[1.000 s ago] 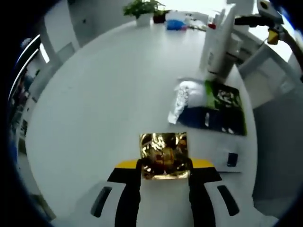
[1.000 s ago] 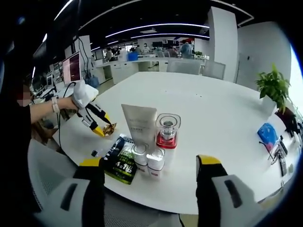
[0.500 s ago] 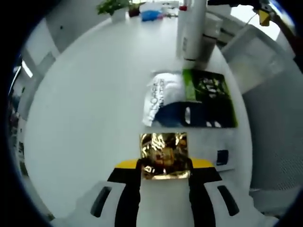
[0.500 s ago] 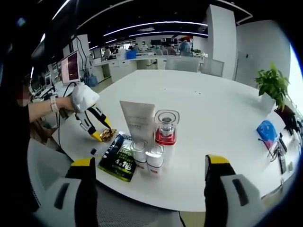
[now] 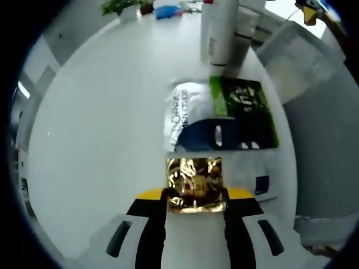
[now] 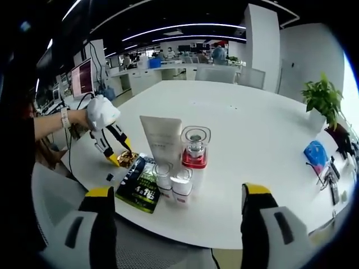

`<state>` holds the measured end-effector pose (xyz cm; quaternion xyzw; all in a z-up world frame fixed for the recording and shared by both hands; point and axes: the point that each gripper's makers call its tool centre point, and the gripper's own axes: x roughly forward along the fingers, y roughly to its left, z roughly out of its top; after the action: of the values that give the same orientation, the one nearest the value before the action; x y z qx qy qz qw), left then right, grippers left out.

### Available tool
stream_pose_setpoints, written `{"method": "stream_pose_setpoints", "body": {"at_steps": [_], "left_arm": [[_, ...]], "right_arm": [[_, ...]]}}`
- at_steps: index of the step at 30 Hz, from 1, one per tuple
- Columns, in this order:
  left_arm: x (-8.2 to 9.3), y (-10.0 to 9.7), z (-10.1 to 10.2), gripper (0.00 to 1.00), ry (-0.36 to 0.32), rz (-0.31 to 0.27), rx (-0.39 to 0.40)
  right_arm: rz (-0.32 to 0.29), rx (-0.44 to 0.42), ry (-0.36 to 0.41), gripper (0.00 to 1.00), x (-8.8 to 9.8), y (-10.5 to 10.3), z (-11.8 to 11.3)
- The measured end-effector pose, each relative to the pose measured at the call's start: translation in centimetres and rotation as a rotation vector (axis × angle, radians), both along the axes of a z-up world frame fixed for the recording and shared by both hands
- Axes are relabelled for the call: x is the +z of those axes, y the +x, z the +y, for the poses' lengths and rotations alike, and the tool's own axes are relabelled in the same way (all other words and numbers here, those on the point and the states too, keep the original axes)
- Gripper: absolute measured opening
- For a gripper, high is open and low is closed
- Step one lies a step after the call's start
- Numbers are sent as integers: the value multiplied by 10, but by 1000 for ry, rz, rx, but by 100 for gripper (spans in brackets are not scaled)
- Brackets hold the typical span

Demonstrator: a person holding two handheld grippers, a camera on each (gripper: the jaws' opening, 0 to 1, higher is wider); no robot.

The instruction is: Arrange the skincare products in the storage area until every visible bottle or jar stands upright without overlapping.

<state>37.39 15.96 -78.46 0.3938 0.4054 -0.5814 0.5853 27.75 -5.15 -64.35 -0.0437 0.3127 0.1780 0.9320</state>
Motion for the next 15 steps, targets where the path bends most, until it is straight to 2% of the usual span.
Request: {"method": "stream_pose_setpoints", "body": {"at_steps": [2, 7, 13, 15], "left_arm": [[-1, -2, 0, 38, 11, -16, -16], [0, -1, -1, 39, 2, -8, 24], [0, -2, -3, 42, -33, -11, 50], [0, -3, -5, 46, -45, -8, 53]], "right_arm": [[1, 0, 2, 94, -1, 0, 0], [3, -2, -1, 95, -2, -1, -1], [-2, 10, -13, 95, 2, 1, 0], [-3, 11, -15, 95, 3, 1, 0]]}}
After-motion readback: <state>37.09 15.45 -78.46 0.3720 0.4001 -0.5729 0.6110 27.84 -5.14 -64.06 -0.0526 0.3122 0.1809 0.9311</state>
